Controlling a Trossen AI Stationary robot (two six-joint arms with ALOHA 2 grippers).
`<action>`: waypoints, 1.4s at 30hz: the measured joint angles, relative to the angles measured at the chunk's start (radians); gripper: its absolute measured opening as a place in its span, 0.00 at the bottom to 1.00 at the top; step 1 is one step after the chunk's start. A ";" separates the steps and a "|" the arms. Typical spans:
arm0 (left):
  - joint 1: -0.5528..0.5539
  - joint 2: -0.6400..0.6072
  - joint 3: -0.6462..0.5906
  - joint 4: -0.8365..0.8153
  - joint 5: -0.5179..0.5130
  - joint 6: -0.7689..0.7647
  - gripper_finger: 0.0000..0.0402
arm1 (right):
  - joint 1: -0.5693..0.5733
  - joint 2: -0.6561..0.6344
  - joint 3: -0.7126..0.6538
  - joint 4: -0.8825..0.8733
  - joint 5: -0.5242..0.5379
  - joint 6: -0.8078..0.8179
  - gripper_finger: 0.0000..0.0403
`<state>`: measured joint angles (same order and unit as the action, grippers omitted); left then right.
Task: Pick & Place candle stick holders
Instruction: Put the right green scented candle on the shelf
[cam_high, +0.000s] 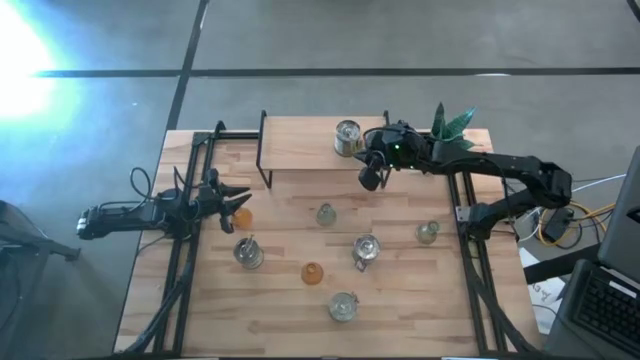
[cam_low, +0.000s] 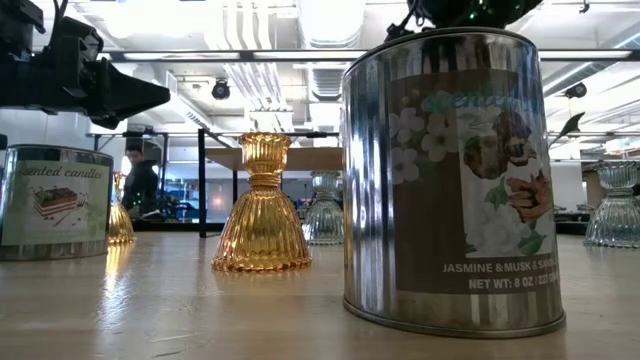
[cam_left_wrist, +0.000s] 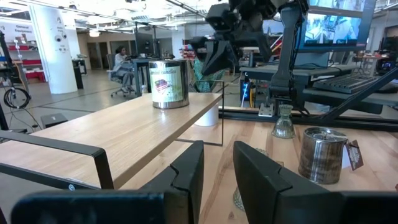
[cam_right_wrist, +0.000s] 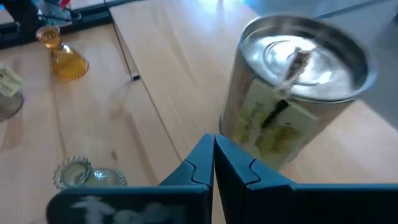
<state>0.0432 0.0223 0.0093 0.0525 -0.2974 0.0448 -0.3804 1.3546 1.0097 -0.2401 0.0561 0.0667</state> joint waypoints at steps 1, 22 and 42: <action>0.000 0.000 0.000 0.000 0.000 0.000 0.23 | -0.006 0.010 0.002 -0.001 -0.012 -0.001 0.02; 0.000 0.000 0.000 0.000 0.000 0.000 0.23 | -0.073 0.076 0.049 0.020 -0.068 -0.036 0.02; 0.000 0.000 0.000 0.000 0.000 0.000 0.23 | -0.079 0.172 0.098 0.072 -0.131 -0.023 0.02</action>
<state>0.0433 0.0223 0.0092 0.0525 -0.2977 0.0450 -0.4592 1.5270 1.1074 -0.1678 -0.0750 0.0436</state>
